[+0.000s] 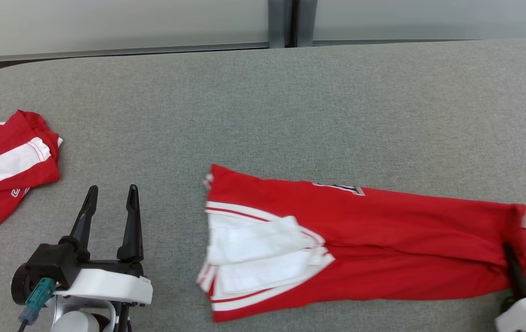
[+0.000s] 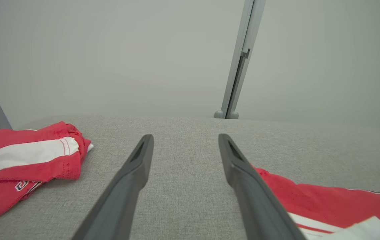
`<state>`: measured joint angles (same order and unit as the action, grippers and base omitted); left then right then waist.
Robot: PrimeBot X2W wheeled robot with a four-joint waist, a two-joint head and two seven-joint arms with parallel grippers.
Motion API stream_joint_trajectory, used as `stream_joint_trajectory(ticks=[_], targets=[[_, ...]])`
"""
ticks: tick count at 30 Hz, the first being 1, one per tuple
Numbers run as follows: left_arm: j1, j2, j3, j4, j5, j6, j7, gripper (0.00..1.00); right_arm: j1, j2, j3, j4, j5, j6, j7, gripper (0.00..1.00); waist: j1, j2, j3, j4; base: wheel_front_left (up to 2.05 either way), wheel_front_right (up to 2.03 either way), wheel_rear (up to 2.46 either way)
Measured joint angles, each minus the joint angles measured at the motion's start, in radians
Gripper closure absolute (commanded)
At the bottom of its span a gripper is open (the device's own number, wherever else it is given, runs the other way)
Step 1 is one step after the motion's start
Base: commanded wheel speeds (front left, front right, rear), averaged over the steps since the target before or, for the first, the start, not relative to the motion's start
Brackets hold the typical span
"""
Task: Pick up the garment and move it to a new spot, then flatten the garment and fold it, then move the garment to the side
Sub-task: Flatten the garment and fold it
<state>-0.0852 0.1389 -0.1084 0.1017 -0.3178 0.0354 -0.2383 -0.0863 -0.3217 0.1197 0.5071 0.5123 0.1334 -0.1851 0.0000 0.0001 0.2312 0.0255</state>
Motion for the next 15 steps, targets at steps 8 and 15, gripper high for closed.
stream_joint_trajectory(ticks=[8,15], targets=[[0.000,0.003,-0.004,0.006,-0.001,0.002,0.000,0.00,0.002,-0.069,-0.046,-0.036,0.033,-0.002,0.014,1.00,0.0000,0.0000,-0.011,-0.020,0.00,0.00,0.00],[0.001,0.008,-0.006,0.008,-0.002,0.010,0.002,0.00,-0.025,-0.008,0.042,-0.279,0.027,-0.002,0.119,1.00,0.0000,0.0000,-0.033,-0.041,0.00,0.00,0.00]])
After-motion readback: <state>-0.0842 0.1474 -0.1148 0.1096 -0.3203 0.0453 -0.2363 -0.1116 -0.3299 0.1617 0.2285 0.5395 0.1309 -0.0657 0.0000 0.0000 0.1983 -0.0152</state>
